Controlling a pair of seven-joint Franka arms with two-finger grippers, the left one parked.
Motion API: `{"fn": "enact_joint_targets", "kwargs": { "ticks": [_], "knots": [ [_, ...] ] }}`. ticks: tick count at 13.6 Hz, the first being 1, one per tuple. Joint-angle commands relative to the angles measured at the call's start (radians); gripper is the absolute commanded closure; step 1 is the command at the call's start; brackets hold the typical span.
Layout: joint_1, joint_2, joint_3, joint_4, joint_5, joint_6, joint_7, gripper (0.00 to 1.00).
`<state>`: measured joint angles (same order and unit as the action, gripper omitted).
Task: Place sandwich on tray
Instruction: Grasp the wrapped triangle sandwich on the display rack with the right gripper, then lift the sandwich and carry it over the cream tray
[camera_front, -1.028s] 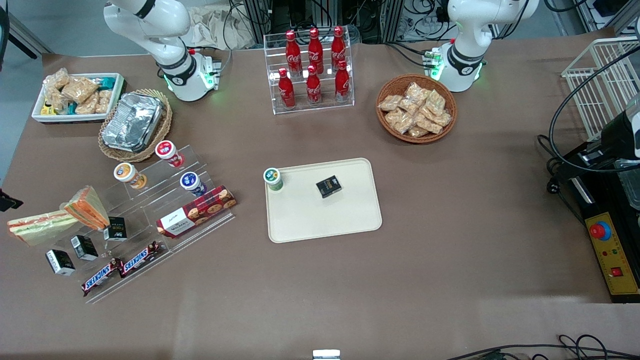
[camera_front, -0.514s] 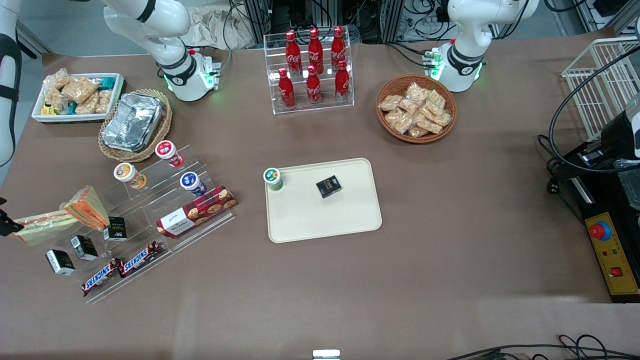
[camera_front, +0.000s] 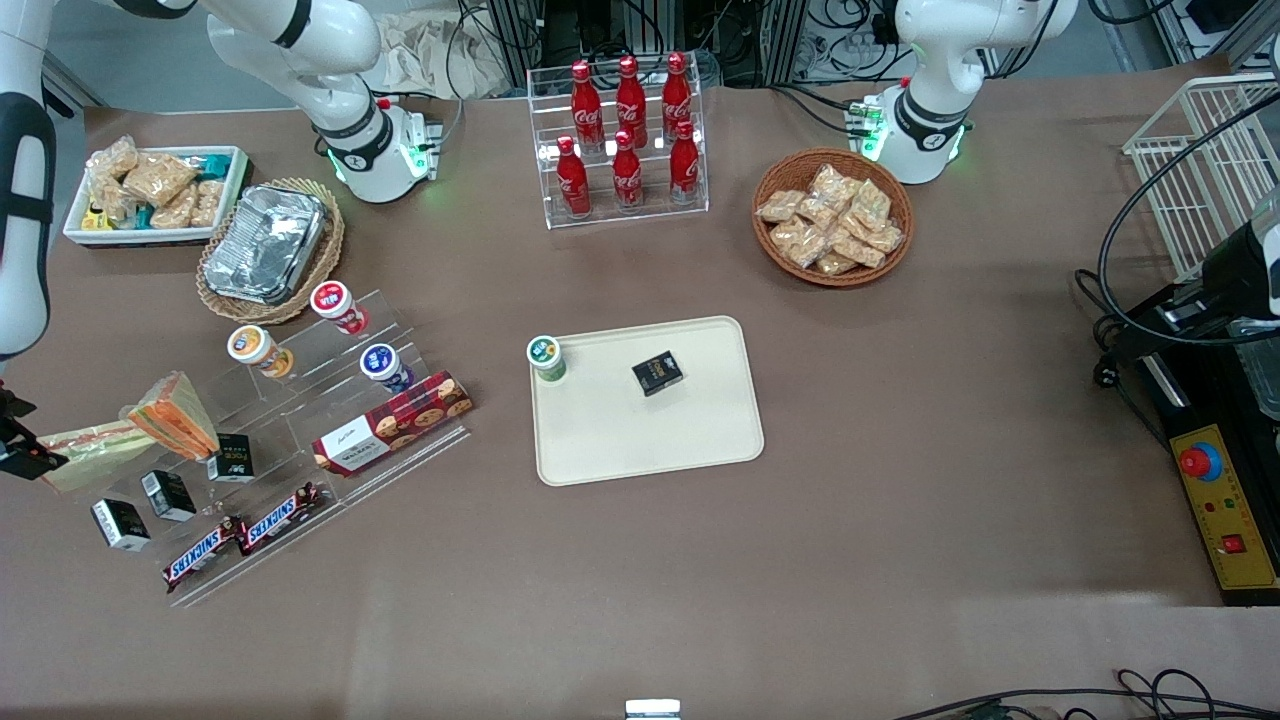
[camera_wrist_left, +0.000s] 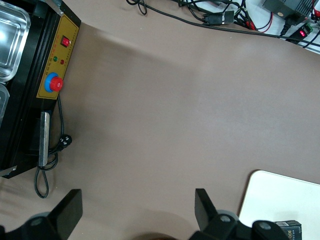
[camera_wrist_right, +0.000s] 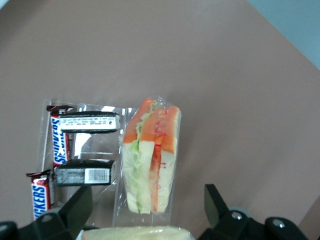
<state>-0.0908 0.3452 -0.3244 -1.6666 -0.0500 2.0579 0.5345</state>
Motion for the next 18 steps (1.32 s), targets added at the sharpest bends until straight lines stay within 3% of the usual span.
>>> {"fn": "enact_joint_targets", "kwargs": {
  "ticks": [1, 6, 7, 8, 9, 10, 16, 18],
  "knots": [
    [-0.021, 0.032, -0.001, -0.01, 0.059, 0.062, 0.009, 0.01],
    [-0.029, 0.11, -0.001, -0.05, 0.085, 0.127, -0.002, 0.02],
    [-0.03, 0.113, -0.001, -0.051, 0.076, 0.119, -0.007, 0.15],
    [-0.03, 0.118, -0.001, -0.056, 0.07, 0.114, -0.025, 0.35],
    [-0.029, 0.115, 0.001, -0.064, 0.07, 0.088, -0.051, 0.84],
    [-0.018, 0.104, 0.007, -0.058, 0.07, 0.035, -0.047, 1.0],
    [0.046, -0.109, 0.011, -0.009, 0.05, -0.034, -0.047, 1.0],
    [0.11, -0.176, 0.011, 0.005, 0.05, -0.097, -0.045, 1.0]
  ]
}}
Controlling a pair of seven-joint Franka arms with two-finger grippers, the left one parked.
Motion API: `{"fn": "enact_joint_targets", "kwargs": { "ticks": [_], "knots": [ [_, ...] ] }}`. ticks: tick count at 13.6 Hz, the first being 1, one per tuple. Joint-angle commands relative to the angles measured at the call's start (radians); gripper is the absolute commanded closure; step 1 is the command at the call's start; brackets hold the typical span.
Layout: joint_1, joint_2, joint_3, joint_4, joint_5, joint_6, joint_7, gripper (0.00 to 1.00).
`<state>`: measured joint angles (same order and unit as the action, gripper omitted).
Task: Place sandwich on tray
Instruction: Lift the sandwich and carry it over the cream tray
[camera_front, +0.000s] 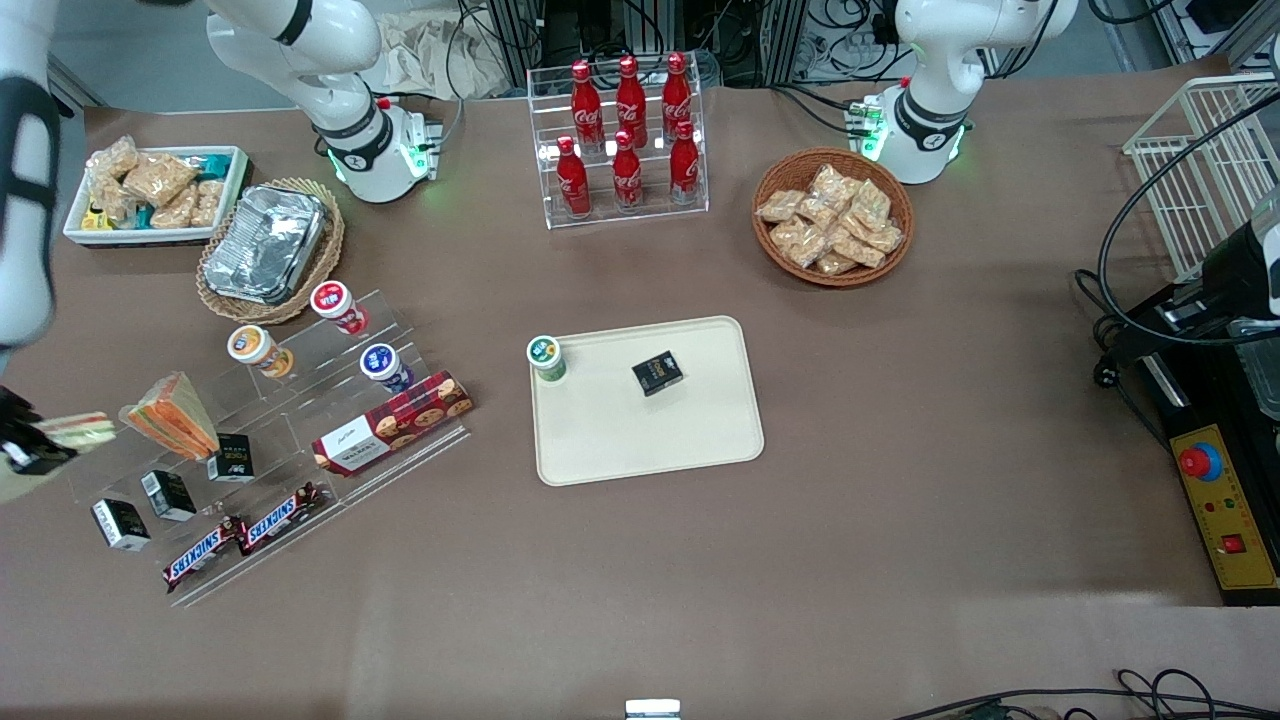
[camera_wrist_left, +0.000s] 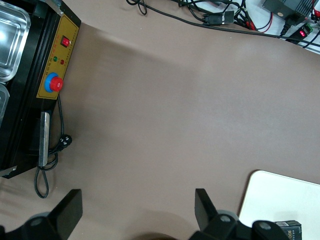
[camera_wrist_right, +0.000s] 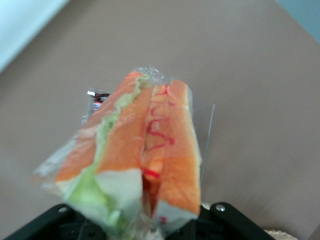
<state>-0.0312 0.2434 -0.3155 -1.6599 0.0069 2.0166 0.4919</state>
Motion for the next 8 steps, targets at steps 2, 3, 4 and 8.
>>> {"fn": "enact_joint_targets", "kwargs": {
  "ticks": [2, 3, 4, 8],
  "knots": [
    [0.124, -0.119, 0.007, 0.026, 0.002, -0.166, -0.006, 1.0],
    [0.187, -0.122, 0.007, 0.058, 0.002, -0.235, -0.006, 1.0],
    [0.253, -0.118, 0.004, 0.096, -0.001, -0.292, -0.004, 1.0],
    [0.554, -0.099, 0.003, 0.124, -0.008, -0.323, -0.003, 1.0]
  ]
}}
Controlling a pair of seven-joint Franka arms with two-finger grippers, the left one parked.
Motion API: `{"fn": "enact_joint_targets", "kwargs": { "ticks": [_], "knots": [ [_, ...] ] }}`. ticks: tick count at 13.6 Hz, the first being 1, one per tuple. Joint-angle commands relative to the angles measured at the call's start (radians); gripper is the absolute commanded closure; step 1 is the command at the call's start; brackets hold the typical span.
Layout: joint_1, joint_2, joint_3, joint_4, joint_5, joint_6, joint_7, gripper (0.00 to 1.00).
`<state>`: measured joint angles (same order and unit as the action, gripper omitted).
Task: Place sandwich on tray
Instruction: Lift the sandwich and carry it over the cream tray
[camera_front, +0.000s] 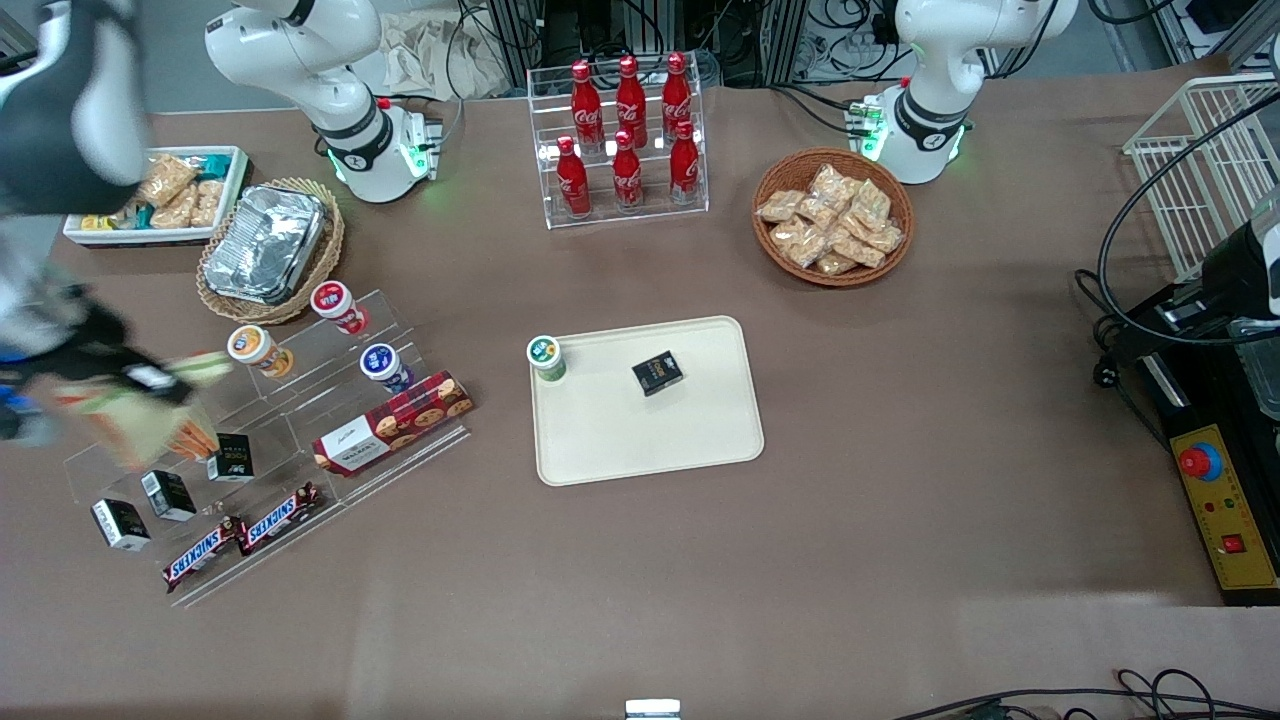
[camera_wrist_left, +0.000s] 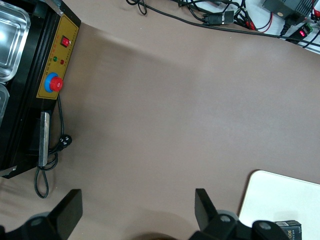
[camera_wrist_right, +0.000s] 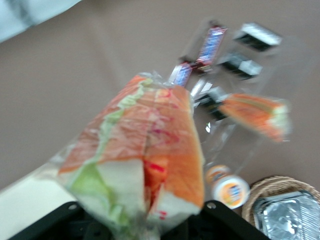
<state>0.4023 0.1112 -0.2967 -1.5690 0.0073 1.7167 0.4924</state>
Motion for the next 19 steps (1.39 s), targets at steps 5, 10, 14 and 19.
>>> {"fn": "enact_joint_targets", "kwargs": {
  "ticks": [5, 10, 14, 19],
  "knots": [
    [0.363, 0.117, -0.016, 0.035, -0.009, 0.093, -0.006, 1.0],
    [0.48, 0.267, -0.016, 0.032, -0.013, 0.248, -0.117, 1.0],
    [0.478, 0.355, -0.016, 0.032, -0.013, 0.317, -0.403, 1.0],
    [0.501, 0.484, -0.016, 0.032, -0.018, 0.518, -0.667, 1.0]
  ]
}}
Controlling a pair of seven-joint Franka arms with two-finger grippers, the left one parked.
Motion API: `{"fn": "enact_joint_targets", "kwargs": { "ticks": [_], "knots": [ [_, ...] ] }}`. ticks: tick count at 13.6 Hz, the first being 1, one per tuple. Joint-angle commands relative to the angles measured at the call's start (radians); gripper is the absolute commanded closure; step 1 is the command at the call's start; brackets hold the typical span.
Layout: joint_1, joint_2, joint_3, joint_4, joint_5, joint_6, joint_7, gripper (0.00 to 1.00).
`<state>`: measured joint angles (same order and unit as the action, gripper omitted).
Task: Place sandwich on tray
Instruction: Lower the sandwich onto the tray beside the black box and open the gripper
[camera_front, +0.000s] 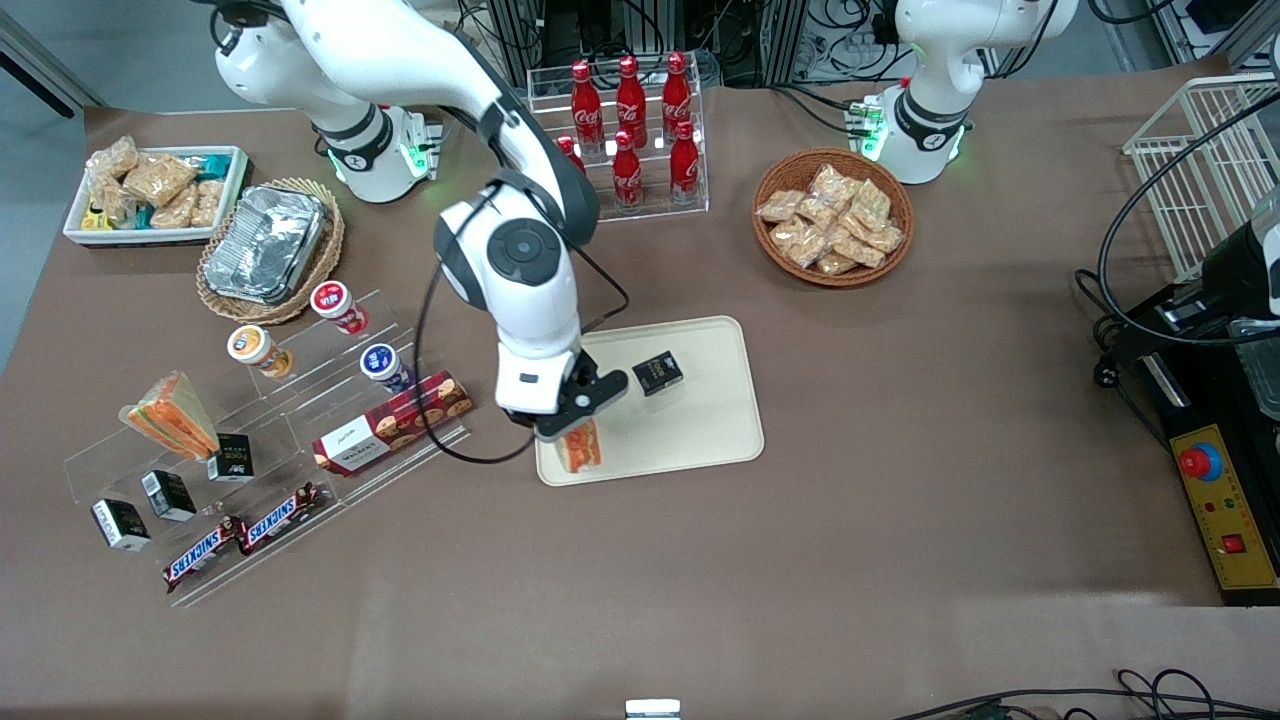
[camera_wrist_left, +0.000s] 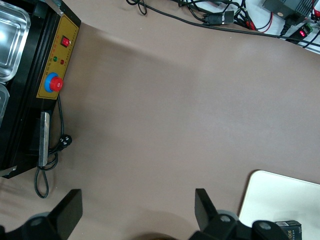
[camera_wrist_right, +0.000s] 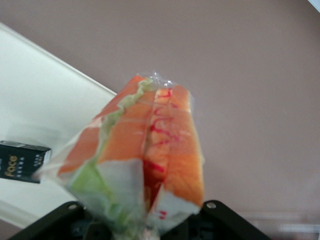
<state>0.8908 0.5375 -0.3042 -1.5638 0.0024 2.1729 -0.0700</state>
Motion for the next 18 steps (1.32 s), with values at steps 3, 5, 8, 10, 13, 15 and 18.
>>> {"fn": "enact_joint_targets", "kwargs": {
  "ticks": [3, 5, 8, 10, 13, 15, 18],
  "knots": [
    [0.031, 0.111, -0.009, 0.027, -0.027, 0.174, -0.286, 1.0],
    [0.037, 0.122, -0.009, 0.027, -0.024, 0.205, -0.391, 1.0],
    [0.033, 0.13, 0.022, 0.019, -0.018, 0.206, -0.511, 1.0],
    [0.037, 0.145, 0.034, 0.013, -0.018, 0.232, -0.545, 1.0],
    [0.045, 0.183, 0.063, 0.013, -0.018, 0.278, -0.547, 1.0],
    [0.051, 0.19, 0.089, -0.005, -0.025, 0.297, -0.591, 1.0],
    [0.05, 0.191, 0.089, -0.038, -0.027, 0.338, -0.64, 1.0]
  ]
}}
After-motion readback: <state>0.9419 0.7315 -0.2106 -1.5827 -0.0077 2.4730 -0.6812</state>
